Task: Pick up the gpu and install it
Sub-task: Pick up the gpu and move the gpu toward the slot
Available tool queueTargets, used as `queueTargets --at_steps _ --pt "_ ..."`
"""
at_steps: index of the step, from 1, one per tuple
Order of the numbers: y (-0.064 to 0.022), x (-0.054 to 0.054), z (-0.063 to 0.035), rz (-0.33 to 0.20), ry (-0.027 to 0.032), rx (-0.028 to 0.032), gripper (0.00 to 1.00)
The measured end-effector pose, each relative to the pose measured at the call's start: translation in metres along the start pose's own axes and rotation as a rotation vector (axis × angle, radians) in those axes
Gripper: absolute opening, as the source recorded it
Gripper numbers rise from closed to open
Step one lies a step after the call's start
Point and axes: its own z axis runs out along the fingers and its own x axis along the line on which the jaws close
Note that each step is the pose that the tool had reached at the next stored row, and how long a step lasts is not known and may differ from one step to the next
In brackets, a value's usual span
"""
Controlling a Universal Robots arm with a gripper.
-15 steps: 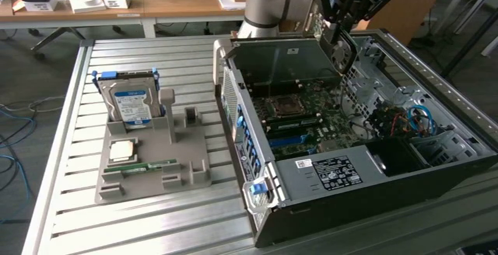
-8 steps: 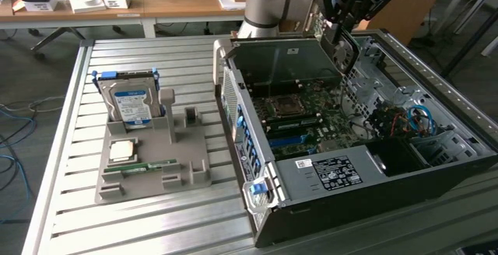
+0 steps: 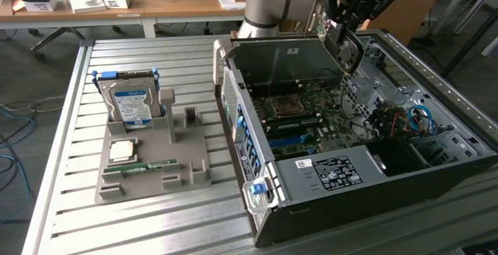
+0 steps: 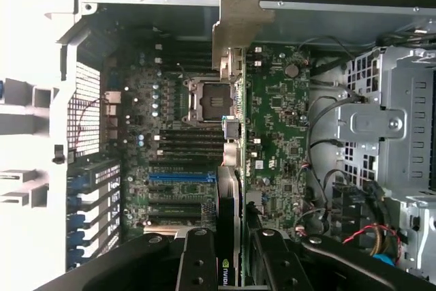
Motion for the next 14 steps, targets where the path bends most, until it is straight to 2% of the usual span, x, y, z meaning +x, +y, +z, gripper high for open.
queueTargets --at_steps 6,14 --pt "0.0001 -0.014 0.0000 0.000 0.0000 0.0002 0.27" --pt "-0.0001 -0.014 0.0037 0.000 0.0000 0.0001 0.27"
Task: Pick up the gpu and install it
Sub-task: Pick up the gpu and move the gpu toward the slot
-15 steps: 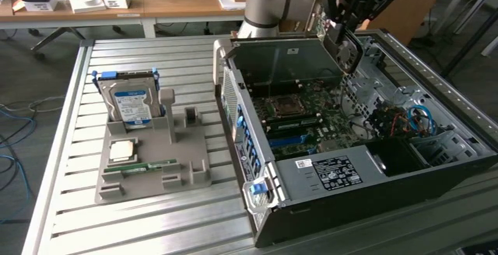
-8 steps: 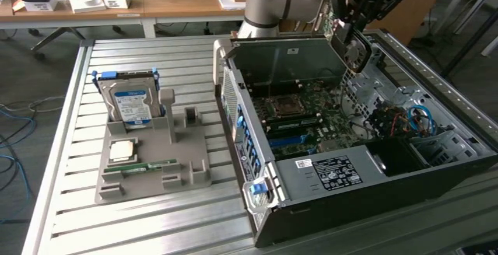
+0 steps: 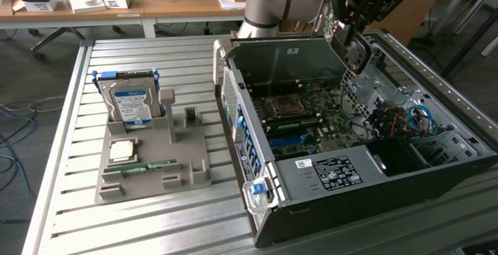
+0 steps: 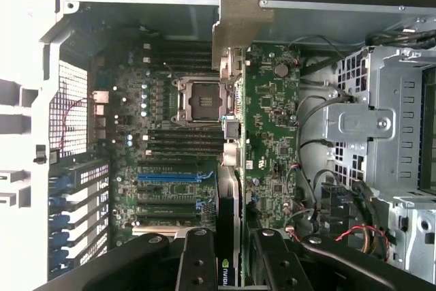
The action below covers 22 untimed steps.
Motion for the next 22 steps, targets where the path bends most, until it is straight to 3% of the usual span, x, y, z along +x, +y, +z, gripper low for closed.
queueTargets --at_steps 7,15,22 --pt "-0.0003 0.000 0.0047 0.000 0.0001 0.0001 0.27" --pt "-0.0002 -0.013 0.0052 0.000 0.0001 0.0001 0.27" --pt "-0.0004 -0.013 0.0091 0.000 0.0001 0.0000 0.27"
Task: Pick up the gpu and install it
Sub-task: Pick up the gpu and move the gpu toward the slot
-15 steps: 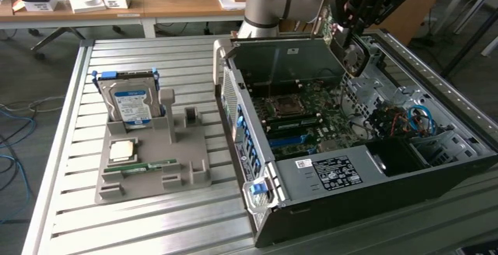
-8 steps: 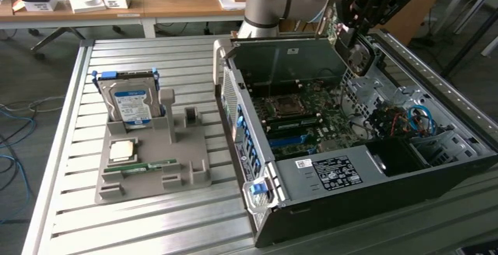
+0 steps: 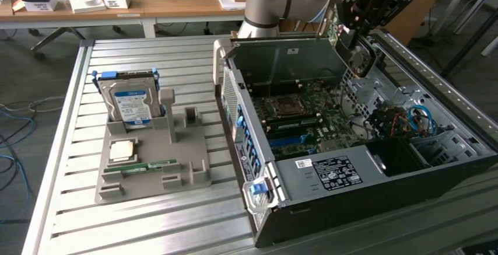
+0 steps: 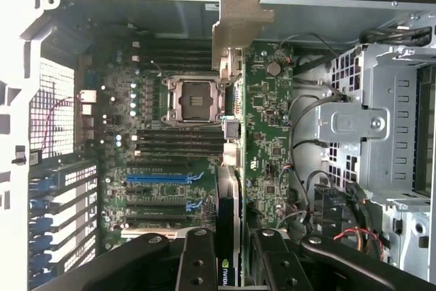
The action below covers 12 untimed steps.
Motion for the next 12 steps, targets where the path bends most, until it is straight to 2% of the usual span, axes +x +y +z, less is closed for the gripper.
queueTargets --at_steps 5,12 --pt "-0.0003 0.0000 0.0062 0.000 -0.0001 -0.0002 0.27" --pt "-0.0003 -0.0028 0.0063 0.000 0.0001 -0.0004 0.27"
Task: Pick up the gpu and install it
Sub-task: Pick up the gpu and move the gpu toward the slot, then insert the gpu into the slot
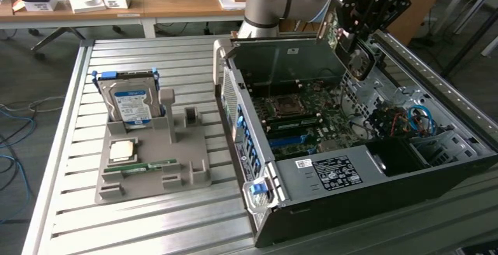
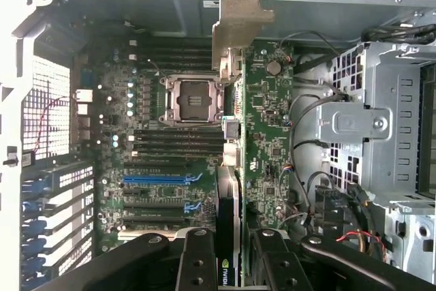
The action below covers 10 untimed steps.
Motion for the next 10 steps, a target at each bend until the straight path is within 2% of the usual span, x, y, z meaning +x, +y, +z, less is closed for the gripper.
queueTargets --at_steps 10 --pt "0.0000 -0.0001 0.0000 0.000 -0.0001 0.0000 0.27"
